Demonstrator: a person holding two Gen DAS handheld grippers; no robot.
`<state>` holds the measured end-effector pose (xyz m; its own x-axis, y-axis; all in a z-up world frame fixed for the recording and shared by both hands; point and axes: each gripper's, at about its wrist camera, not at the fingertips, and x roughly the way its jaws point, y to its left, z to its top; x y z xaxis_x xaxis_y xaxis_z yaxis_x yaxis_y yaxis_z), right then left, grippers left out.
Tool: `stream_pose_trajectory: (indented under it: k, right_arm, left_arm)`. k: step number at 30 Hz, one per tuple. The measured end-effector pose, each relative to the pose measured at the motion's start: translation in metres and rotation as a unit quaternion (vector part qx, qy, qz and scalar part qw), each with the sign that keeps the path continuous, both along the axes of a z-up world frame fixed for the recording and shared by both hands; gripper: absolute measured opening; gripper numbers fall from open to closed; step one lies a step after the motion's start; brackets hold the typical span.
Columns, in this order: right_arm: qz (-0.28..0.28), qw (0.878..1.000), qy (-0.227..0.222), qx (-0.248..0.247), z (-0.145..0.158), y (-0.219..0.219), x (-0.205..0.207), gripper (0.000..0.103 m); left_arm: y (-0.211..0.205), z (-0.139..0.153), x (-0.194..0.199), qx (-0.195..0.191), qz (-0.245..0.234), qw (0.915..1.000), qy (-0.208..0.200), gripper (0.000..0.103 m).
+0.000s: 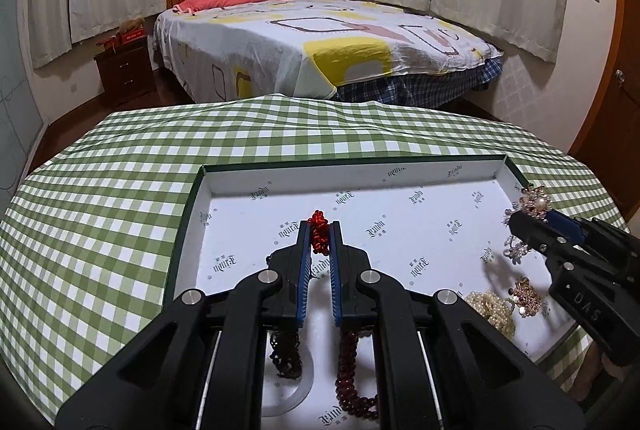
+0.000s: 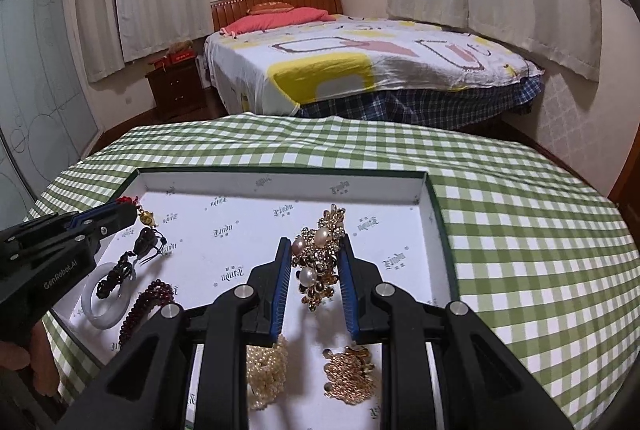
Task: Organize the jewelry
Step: 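Carry the red charm and gold brooch over the green box with both grippers, then open both grippers to drop the charm and brooch into the box, then withdraw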
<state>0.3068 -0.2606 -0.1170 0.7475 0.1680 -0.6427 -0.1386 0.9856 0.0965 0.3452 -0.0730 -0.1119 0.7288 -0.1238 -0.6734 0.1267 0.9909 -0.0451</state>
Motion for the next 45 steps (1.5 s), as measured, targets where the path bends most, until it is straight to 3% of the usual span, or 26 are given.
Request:
stream_pose_trajectory:
  k: [14, 29, 33, 37, 41, 45]
  right_arm:
    - [0.019, 0.999, 0.046, -0.008, -0.026, 0.016, 0.022, 0.024]
    - [0.023, 0.997, 0.077, -0.013, -0.034, 0.020, 0.031, 0.024]
    - [0.022, 0.997, 0.078, -0.013, -0.034, 0.019, 0.032, 0.024]
    - [0.021, 0.997, 0.080, -0.011, -0.035, 0.019, 0.033, 0.026]
    - [0.018, 0.997, 0.074, -0.010, -0.032, 0.020, 0.031, 0.043]
    - [0.019, 0.997, 0.071, -0.010, -0.030, 0.020, 0.029, 0.043]
  left_arm:
    - [-0.015, -0.026, 0.022, 0.015, 0.002, 0.9982, 0.059, 0.010]
    - [-0.012, -0.034, 0.024, 0.015, 0.001, 0.9974, 0.071, 0.012]
    - [-0.010, -0.030, 0.019, 0.007, 0.003, 0.9979, 0.064, 0.032]
    - [-0.009, -0.027, 0.014, 0.009, 0.001, 0.9982, 0.058, 0.035]
    - [-0.008, -0.023, 0.010, 0.009, 0.001, 0.9986, 0.052, 0.043]
    - [-0.006, -0.020, 0.004, 0.007, 0.001, 0.9987, 0.050, 0.051]
